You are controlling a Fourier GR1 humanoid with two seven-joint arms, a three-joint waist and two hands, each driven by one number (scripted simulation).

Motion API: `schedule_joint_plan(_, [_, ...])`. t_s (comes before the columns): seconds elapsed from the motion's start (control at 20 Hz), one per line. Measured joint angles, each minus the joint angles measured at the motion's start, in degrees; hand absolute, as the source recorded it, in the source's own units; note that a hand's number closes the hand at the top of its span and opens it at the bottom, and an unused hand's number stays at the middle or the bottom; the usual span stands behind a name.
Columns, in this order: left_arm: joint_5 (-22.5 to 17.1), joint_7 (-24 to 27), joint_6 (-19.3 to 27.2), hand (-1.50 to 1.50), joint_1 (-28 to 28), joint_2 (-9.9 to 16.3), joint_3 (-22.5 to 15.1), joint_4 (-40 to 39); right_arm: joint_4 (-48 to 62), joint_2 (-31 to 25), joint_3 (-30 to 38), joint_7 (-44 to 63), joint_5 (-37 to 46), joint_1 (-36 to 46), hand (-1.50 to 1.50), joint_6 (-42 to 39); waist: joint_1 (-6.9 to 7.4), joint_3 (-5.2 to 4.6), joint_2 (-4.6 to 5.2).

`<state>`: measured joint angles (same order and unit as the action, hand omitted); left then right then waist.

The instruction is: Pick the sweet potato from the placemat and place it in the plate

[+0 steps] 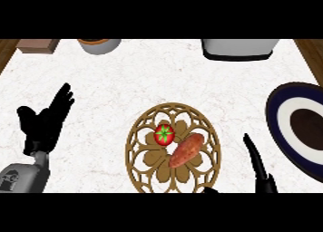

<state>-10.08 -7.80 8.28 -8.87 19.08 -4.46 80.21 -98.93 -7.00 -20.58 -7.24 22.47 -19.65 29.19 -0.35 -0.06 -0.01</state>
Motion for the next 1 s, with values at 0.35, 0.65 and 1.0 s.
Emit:
schedule_joint_plan(0.35, [0.48, -0.68, -1.40, 0.00, -0.06, -0.22, 1.18, 0.33, -6.14, -0.91, -5.21, 17.57, 10.23, 1.96, -1.50, -5.36, 0.32, 0.00, 0.00])
schedule_joint_plan(0.65, [1.62, -1.30, -1.26, 0.00, -0.61, -1.47, 1.18, 0.61, -5.90, -0.96, -6.61, 30.61, 16.31, 7.36, -1.50, -12.79, 0.43, 0.01, 0.02])
schedule_joint_plan(1.0, [2.09, -0.64, -2.80, 0.00, -0.65, -1.79, 2.79, -0.18, -1.94, 0.39, -6.90, 40.30, 20.78, 13.39, -1.50, -20.17, 0.45, 0.04, 0.03])
